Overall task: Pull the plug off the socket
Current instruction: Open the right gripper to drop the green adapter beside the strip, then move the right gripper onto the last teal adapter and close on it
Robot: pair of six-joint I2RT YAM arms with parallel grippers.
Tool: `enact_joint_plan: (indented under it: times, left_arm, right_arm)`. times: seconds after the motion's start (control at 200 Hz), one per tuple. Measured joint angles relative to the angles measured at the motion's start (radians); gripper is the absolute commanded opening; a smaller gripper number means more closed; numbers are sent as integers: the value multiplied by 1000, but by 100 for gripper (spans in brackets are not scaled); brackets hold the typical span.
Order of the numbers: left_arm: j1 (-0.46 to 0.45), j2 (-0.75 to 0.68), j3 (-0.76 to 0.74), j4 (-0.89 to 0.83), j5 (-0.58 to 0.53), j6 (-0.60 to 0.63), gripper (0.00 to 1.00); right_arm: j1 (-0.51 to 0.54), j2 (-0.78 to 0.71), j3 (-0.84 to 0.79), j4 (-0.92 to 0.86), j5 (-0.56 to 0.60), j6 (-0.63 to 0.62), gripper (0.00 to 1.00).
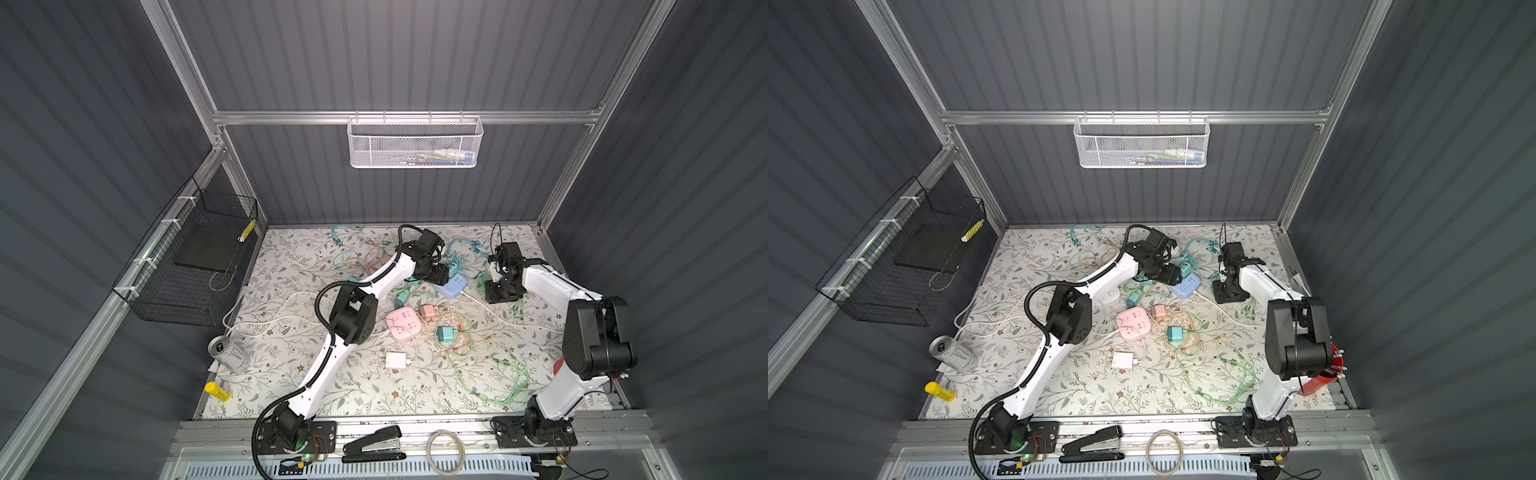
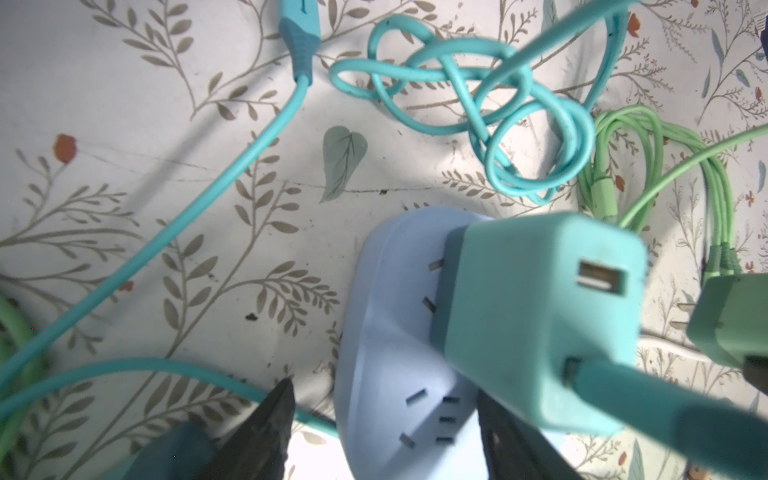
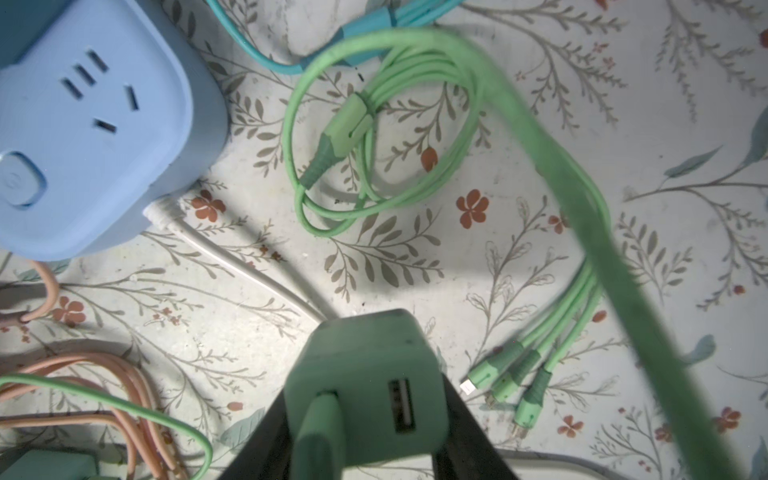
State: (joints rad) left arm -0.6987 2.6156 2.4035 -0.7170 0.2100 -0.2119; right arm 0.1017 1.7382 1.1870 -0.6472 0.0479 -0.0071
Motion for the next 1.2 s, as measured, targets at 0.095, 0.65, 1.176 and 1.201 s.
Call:
enact_joint_plan:
  times: [0.095,0.65,1.176,1.201]
  left_arm:
    - [0,-1,-2,1,0,-1,70]
    - [0,-2,-5,3,8,-1,71]
    - [6,-48,-74,9,11,-29,70]
    - [8,-53,-84,9,11,-32,70]
  right_arm:
    - [-2,13,18,-24,9,2,30]
    - [-5,108,90,-88,51,11,64]
    - [-3,-46,77,14,-21,11,70]
    - [0,-57,72,27,-28,4,70]
